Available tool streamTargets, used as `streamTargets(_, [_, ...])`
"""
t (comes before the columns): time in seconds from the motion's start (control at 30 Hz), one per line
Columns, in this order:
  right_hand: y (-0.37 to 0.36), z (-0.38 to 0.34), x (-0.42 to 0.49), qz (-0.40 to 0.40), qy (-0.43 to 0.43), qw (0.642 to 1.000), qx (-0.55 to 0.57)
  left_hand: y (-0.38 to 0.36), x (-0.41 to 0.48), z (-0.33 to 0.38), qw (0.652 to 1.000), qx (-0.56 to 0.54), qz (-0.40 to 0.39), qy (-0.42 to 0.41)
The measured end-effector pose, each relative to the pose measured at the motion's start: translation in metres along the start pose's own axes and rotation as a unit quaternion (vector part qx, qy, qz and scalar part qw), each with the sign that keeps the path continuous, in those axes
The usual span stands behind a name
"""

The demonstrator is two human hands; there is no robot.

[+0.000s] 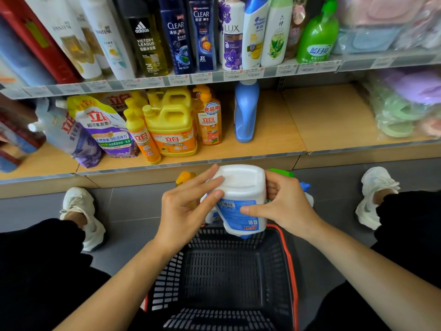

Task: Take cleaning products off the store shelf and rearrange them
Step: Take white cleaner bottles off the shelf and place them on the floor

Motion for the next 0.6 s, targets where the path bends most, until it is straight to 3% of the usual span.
streamTargets(0.13, [0.001,0.000,0.002,0.005,0.008,1.000,0.019,0.001,-0.001,-0.003,0.997,-0.042,0.067,0.001])
streamTargets(0.27, [0.008,0.002,0.005,0.030,-0.005,0.996,0.078,0.004,-0.002,-0.022,0.986,-0.083,0.097,0.104])
streamTargets(0.43, [0.018,0.004,0.011,0.059,-0.010,0.990,0.130,-0.008,-0.009,-0.062,0.963,-0.077,0.020,0.258])
streamTargets(0.53, [0.026,0.006,0.014,0.081,-0.017,0.985,0.152,-0.020,-0.020,-0.087,0.924,-0.114,-0.088,0.353])
streamTargets(0.6, [0.032,0.007,0.015,0.101,-0.022,0.980,0.168,-0.029,-0.029,-0.101,0.909,-0.111,-0.149,0.372])
Point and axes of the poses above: each hand's wrist, its own x-axis towards the middle knuckle, its own y-axis out of the back of the hand, z = x × y, the point moved 4 cm from there along x, towards the middle knuckle, and after that the axes turned 14 degrees about -x, right-handed, at the moved point
